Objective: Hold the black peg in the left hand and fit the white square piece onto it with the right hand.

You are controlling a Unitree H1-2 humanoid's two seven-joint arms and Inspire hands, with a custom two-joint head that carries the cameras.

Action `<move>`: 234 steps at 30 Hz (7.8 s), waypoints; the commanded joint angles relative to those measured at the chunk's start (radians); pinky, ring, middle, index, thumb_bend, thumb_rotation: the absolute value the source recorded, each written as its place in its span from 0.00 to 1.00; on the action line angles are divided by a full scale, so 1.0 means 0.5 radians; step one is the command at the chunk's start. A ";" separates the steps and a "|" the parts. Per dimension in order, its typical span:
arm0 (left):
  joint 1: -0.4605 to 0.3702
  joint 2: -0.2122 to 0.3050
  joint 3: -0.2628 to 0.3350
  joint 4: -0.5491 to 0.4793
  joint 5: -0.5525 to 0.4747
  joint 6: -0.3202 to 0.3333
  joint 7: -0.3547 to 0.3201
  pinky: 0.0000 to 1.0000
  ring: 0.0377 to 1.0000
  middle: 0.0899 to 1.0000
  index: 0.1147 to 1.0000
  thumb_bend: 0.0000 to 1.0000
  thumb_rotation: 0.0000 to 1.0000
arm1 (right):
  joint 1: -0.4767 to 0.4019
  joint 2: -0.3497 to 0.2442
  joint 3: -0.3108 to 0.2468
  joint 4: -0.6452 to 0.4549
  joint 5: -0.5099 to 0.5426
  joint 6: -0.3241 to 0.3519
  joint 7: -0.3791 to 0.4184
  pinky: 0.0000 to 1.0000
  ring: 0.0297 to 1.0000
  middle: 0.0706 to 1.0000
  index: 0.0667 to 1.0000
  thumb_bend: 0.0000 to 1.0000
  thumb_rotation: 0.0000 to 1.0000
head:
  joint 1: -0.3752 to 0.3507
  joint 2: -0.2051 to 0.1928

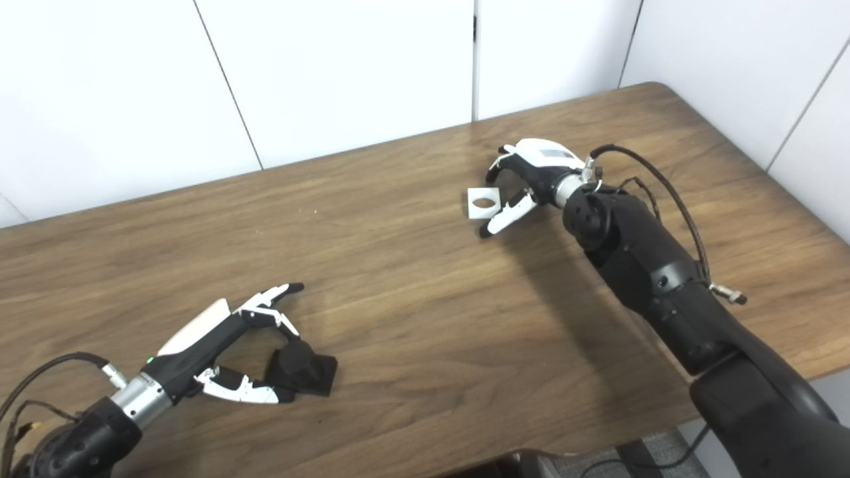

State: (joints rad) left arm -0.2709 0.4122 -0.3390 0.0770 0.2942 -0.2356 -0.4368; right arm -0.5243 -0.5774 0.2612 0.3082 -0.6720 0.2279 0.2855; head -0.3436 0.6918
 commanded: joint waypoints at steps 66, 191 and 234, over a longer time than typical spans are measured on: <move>0.039 0.066 0.012 -0.025 0.015 0.064 -0.041 1.00 1.00 0.99 0.42 0.52 0.06 | 0.055 0.078 0.044 0.106 0.015 -0.052 -0.357 0.87 0.87 0.86 0.46 0.52 0.15 | 0.026 0.068; 0.051 0.074 0.017 -0.064 0.012 0.114 -0.061 1.00 1.00 0.99 0.42 0.52 0.07 | 0.080 -0.014 0.149 0.018 0.157 0.024 -0.216 0.97 0.92 0.83 0.44 0.52 0.13 | 0.060 0.145; 0.034 0.012 -0.028 -0.089 0.095 0.193 -0.051 1.00 1.00 1.00 0.42 0.52 0.07 | 0.078 0.000 0.066 -1.005 0.146 -0.067 0.219 0.88 0.90 0.82 0.44 0.52 0.14 | 0.426 0.190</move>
State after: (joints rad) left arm -0.2514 0.4146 -0.3367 0.0267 0.3070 -0.1780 -0.4452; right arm -0.4600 -0.5761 0.3133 -0.1452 -0.6081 0.2247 0.3962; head -0.1306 0.7854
